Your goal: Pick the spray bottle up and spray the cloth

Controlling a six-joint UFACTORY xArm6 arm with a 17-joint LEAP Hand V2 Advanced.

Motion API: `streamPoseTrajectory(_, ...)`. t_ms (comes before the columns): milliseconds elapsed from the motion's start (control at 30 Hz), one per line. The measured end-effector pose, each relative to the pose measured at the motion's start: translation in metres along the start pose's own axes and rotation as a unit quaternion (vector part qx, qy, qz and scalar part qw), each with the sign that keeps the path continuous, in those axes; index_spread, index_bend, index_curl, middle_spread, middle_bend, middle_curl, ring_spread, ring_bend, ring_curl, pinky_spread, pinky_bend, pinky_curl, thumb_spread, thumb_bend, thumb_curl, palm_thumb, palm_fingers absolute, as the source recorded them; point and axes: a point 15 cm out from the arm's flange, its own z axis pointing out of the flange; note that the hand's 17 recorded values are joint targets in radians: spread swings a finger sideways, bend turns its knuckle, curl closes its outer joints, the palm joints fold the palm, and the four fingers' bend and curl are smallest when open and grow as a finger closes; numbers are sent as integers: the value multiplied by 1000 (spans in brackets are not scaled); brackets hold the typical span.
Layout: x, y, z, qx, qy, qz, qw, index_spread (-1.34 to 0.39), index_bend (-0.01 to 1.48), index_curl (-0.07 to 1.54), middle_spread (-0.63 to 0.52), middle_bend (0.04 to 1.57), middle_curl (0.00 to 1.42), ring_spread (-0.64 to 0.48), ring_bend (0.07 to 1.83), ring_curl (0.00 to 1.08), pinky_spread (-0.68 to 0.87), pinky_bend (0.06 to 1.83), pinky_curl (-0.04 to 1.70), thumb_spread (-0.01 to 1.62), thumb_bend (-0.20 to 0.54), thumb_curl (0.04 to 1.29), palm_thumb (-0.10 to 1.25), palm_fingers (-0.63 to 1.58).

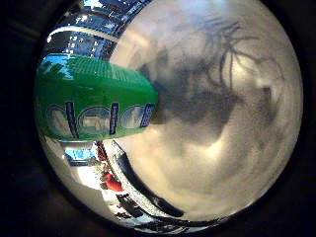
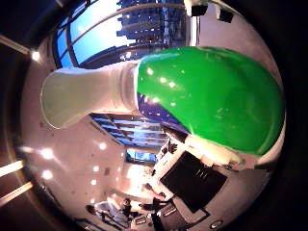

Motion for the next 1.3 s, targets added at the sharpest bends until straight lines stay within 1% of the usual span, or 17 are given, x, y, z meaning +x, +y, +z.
streamPoseTrajectory(133,-3,1,5,-3,2,-4,1000,-396,183,337,-120,363,382,-228,738,285,-35,561,233,871,-23,317,675,739)
streamPoseTrajectory(167,-3,1,6,-2,3,-4,1000,-422,185,338,-141,378,387,-246,776,290,-71,604,230,865,-22,319,690,825)
streamPoseTrajectory(300,-5,-2,6,2,8,-8,1000,-473,197,371,-182,407,407,-282,839,306,-192,732,237,848,-20,325,737,963)
streamPoseTrajectory(367,-8,-1,9,1,8,-10,1000,-493,190,387,-203,417,417,-298,863,313,-255,800,242,833,-20,332,783,1015)
streamPoseTrajectory(500,-14,1,13,-5,6,-14,1000,-508,191,408,-226,462,442,-316,927,333,-338,854,237,813,-19,339,836,1103)
streamPoseTrajectory(600,-18,1,13,-6,5,-13,1000,-518,250,450,-239,581,485,-321,977,352,-427,886,235,795,-22,345,883,1208)
streamPoseTrajectory(667,-20,1,14,-7,5,-13,1000,-515,339,496,-241,700,520,-309,997,365,-495,896,237,784,-23,348,907,1278)
streamPoseTrajectory(767,-21,2,13,-10,4,-14,1000,-494,429,546,-234,813,545,-286,1042,388,-540,901,240,774,-26,351,922,1291)
streamPoseTrajectory(800,-22,2,13,-9,4,-14,1000,-481,462,564,-235,858,554,-275,1068,400,-552,906,244,772,-18,356,945,1302)
streamPoseTrajectory(867,-24,1,11,-10,3,-17,1000,-456,500,588,-227,903,557,-259,1096,414,-546,960,274,760,-12,377,994,1326)
streamPoseTrajectory(900,-26,2,10,-11,1,-18,1000,-445,508,597,-219,922,559,-250,1116,424,-530,1003,297,743,-20,399,1002,1323)
streamPoseTrajectory(1000,-31,4,10,-18,-8,-18,1000,-423,516,626,-200,966,565,-233,1172,448,-474,1095,358,671,-28,468,992,1284)
streamPoseTrajectory(1200,-51,4,-3,-29,-19,-33,999,-404,519,678,-181,1010,572,-215,1231,471,-402,1186,431,569,-32,566,996,1251)
streamPoseTrajectory(1300,-62,4,-14,-34,-26,-42,998,-398,518,710,-170,1045,584,-207,1256,482,-338,1256,477,522,-30,610,995,1242)
